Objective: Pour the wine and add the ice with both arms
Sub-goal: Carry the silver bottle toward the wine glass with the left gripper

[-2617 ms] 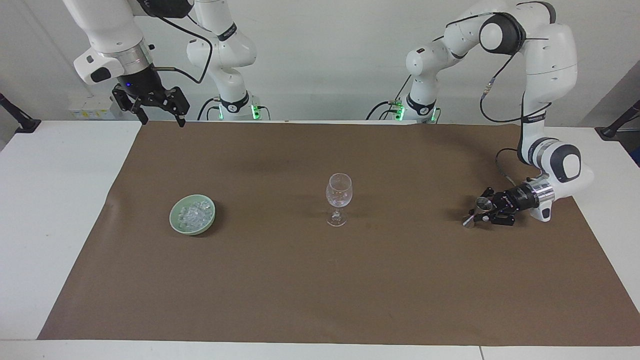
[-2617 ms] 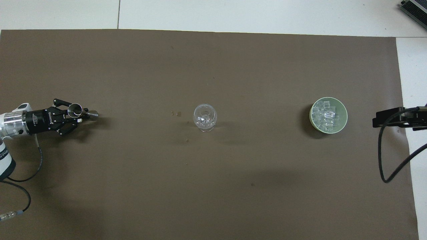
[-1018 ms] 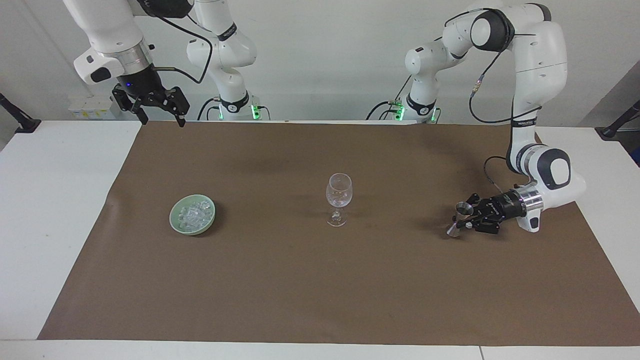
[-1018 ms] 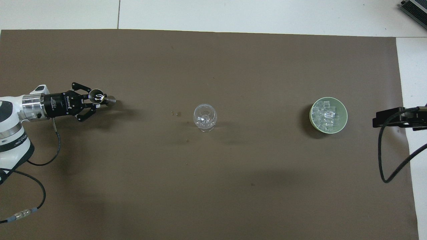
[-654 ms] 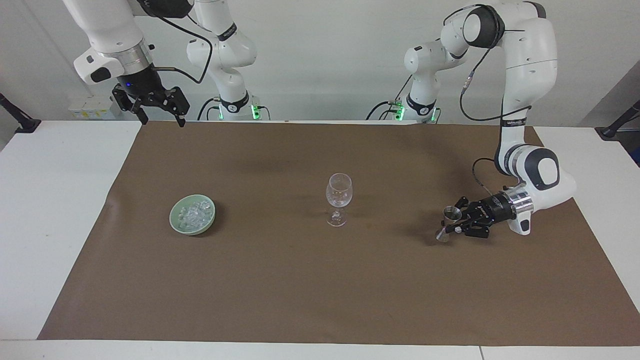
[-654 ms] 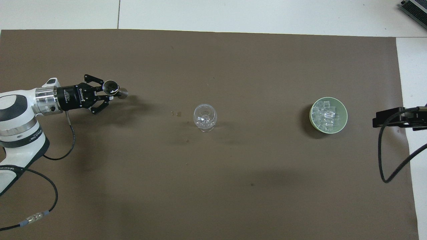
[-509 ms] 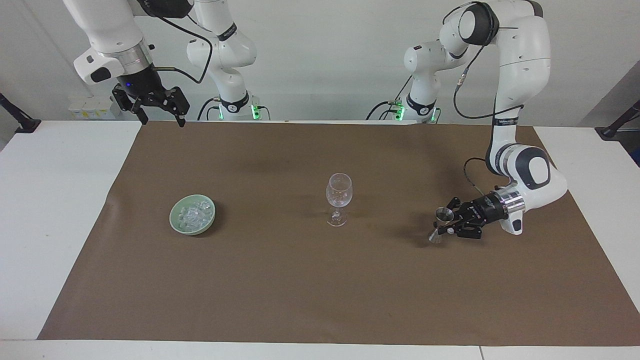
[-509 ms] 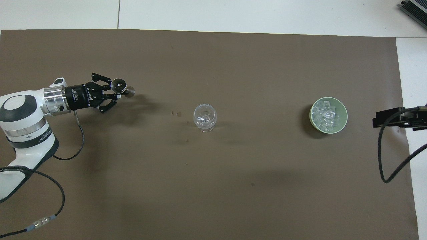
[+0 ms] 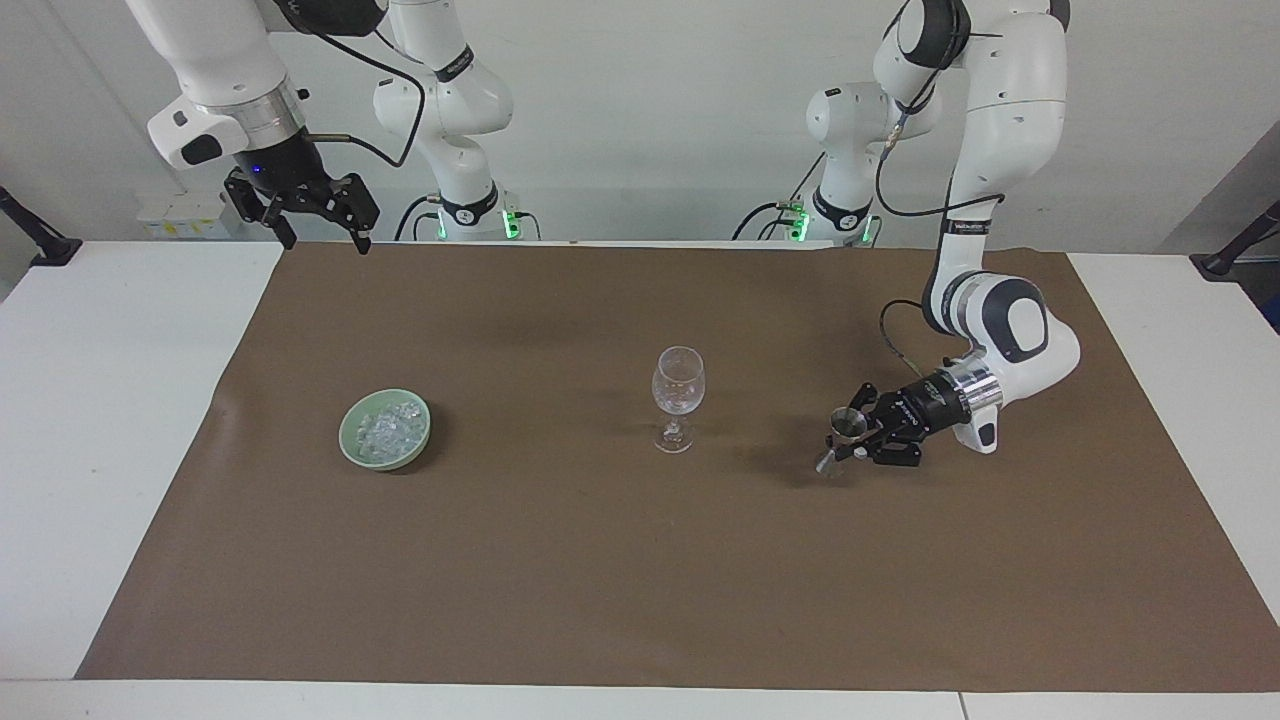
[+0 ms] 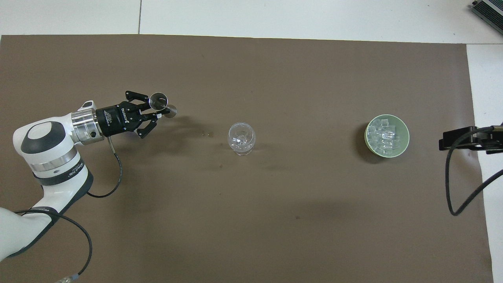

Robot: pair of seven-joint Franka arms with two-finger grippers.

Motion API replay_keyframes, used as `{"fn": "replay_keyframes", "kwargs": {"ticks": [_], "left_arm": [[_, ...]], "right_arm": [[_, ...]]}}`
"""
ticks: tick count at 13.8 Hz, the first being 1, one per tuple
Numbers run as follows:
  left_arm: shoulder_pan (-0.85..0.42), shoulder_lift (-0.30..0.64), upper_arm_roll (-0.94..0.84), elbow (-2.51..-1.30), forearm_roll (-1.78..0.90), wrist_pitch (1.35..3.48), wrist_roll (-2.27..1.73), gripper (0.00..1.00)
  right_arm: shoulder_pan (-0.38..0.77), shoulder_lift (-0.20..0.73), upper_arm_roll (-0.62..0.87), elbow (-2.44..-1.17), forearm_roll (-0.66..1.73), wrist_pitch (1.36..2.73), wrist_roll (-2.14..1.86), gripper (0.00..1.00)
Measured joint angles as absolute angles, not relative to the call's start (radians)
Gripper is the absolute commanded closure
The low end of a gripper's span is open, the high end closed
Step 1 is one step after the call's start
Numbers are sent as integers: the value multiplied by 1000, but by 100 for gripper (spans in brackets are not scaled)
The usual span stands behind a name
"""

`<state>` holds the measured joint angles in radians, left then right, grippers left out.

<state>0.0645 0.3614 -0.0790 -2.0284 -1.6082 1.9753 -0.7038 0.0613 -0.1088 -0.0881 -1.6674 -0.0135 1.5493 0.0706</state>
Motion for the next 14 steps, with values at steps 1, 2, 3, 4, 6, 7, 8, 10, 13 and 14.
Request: {"fn": "replay_keyframes", "kwargs": {"ticks": [1, 2, 3, 4, 6, 7, 8, 10, 13, 14], "left_arm": [[51, 345, -79, -2043, -1625, 1989, -704, 100], [36, 330, -79, -2056, -1637, 2008, -704, 100], [20, 311, -79, -2068, -1649, 2028, -704, 100], [5, 294, -79, -2078, -1661, 2048, -706, 100], [-29, 265, -80, -2095, -1687, 2094, -707, 100], [-47, 255, -79, -2100, -1699, 2120, -707, 100], [-69, 243, -79, -2105, -1714, 2149, -707, 100], [-113, 222, -80, -2114, -1742, 2205, -708, 100], [-146, 200, -80, -2125, -1752, 2256, -710, 100], [-155, 193, -79, -2128, -1752, 2278, -710, 100]], "right_arm": [[61, -109, -88, -1667, -13, 1549, 71, 0], [61, -109, -88, -1667, -13, 1549, 71, 0], [61, -109, -88, -1667, -13, 1549, 71, 0], [61, -109, -88, -1667, -13, 1549, 71, 0], [61, -109, -88, -1668, -13, 1549, 71, 0], [61, -109, -88, -1668, -13, 1549, 71, 0], [61, -109, -88, -1668, -13, 1549, 71, 0], [61, -109, -88, -1668, -13, 1549, 71, 0], [61, -109, -88, -1668, -13, 1549, 71, 0], [61, -109, -88, -1668, -13, 1549, 71, 0]]}}
